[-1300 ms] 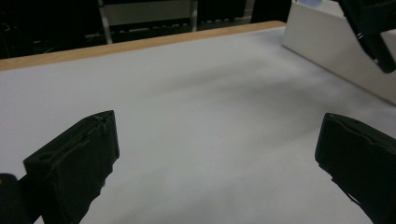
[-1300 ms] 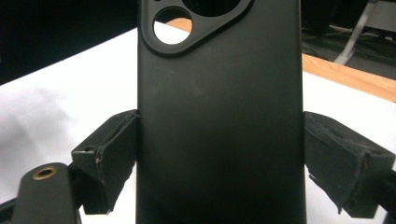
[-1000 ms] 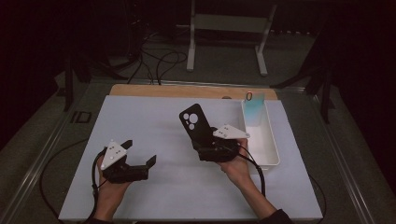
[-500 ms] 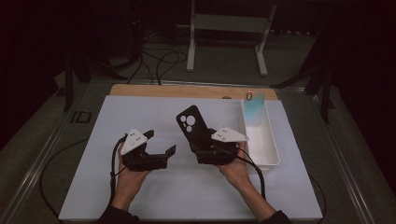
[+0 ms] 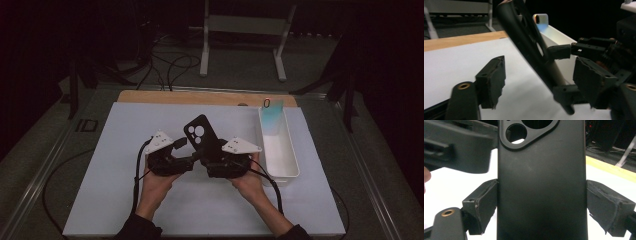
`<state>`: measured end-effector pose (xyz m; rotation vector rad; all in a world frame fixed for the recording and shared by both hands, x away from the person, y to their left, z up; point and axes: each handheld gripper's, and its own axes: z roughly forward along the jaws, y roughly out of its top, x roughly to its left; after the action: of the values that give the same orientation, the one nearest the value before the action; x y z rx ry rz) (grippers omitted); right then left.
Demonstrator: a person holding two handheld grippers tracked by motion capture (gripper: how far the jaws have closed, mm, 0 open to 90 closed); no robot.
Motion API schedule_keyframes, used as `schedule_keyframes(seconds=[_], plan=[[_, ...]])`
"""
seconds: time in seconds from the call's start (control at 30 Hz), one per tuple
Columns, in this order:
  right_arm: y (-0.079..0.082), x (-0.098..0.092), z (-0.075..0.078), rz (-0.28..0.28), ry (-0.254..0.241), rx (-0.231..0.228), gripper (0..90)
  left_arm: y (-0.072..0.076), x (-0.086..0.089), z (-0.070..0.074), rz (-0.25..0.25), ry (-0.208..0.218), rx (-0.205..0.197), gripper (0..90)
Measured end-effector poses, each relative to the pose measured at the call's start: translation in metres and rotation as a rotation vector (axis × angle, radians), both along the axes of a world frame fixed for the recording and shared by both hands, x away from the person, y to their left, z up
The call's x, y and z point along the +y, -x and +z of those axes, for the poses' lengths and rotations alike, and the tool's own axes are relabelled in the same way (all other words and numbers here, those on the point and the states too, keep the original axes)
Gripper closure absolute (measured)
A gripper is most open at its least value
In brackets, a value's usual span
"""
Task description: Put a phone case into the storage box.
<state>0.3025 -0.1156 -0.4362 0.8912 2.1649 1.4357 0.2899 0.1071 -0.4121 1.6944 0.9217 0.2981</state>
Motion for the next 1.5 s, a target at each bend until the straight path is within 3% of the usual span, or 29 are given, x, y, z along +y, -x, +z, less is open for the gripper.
schedule_keyframes(seconds=[0.13, 0.3, 0.77, 1.0, 1.2, 1.27, 1.5], plan=[[0.0016, 0.0025, -0.0002, 0.007, -0.009, -0.003, 14.3, -0.0045, -0.0041, 0.0009, -0.010, 0.039, 0.031, 41.2], [0.0024, 0.0046, 0.0001, 0.012, -0.010, -0.008, 14.3, -0.0076, -0.0062, -0.0003, -0.017, 0.057, 0.048, 49.7], [0.0038, 0.0097, 0.0012, 0.023, -0.031, -0.011, 14.5, -0.0095, -0.0106, -0.0046, -0.045, 0.053, 0.062, 74.2], [0.0045, 0.0095, 0.0016, 0.032, -0.044, -0.009, 13.8, -0.0083, -0.0089, -0.0034, -0.062, 0.064, 0.044, 77.6], [0.0024, 0.0086, 0.0022, 0.067, -0.052, 0.022, 12.0, -0.0067, -0.0107, -0.0035, -0.061, 0.049, 0.032, 79.4], [0.0023, 0.0106, 0.0011, 0.090, -0.016, 0.039, 9.5, -0.0058, -0.0111, -0.0030, -0.056, 0.040, 0.023, 79.6], [0.0003, 0.0065, 0.0015, 0.098, -0.017, 0.056, 9.5, -0.0046, -0.0078, -0.0018, -0.038, 0.025, 0.007, 79.8]])
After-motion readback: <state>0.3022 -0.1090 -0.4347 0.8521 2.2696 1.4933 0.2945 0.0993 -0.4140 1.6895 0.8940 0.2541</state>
